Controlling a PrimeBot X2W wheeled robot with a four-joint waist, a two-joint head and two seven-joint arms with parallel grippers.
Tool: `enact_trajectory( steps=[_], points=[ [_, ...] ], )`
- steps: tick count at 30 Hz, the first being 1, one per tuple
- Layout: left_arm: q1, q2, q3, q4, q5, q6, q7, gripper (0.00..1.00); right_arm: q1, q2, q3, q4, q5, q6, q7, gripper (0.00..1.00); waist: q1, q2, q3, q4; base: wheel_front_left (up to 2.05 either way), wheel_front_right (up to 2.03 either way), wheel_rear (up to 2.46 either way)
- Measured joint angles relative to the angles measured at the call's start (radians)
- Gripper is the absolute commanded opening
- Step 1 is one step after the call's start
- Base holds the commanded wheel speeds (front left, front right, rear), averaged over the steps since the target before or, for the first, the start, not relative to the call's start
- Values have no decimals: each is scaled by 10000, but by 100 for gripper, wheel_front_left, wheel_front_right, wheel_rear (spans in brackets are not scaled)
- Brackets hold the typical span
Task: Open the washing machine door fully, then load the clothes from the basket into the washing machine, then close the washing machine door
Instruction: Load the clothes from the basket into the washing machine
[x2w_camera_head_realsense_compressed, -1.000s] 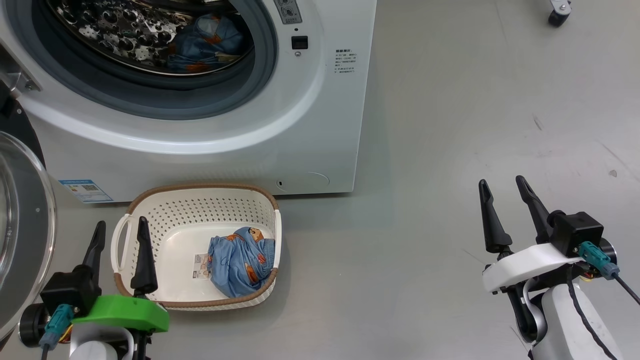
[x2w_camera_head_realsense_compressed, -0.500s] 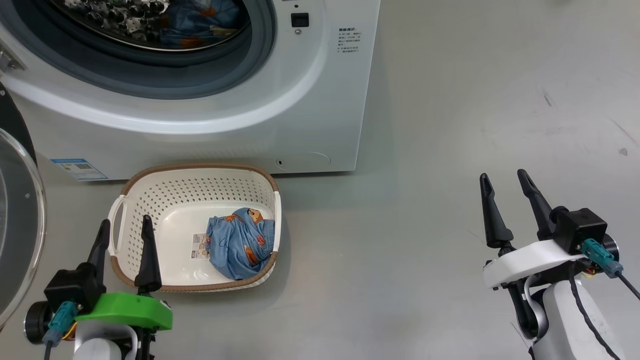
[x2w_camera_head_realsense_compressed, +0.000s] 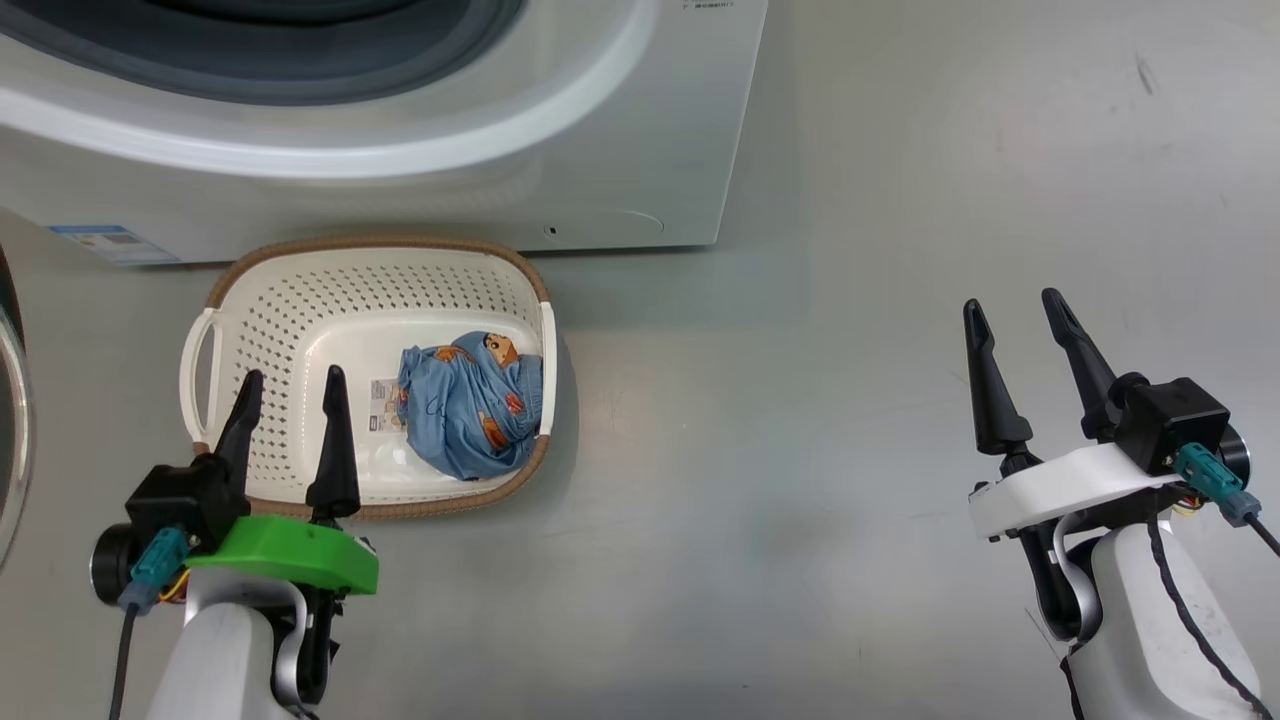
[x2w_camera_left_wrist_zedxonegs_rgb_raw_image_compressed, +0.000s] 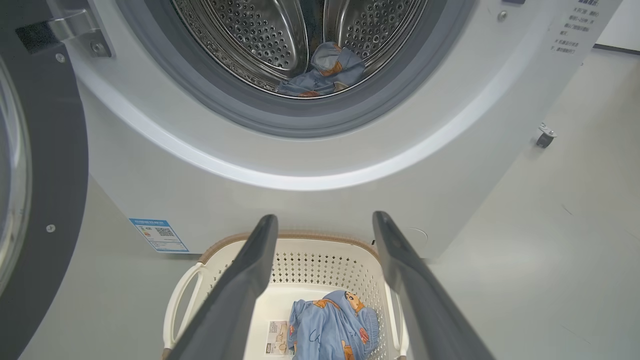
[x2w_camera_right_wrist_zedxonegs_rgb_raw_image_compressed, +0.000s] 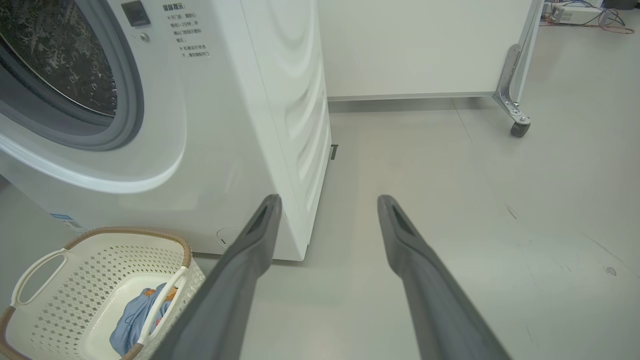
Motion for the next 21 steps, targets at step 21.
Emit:
enact_trajectory(
  steps=[21],
  points=[
    [-3027,-82,-619,2134,-500,-100,0,100,-1270,-280,36,-593,-278,2,0,100,2,0,2961,111,0,0,0]
  ],
)
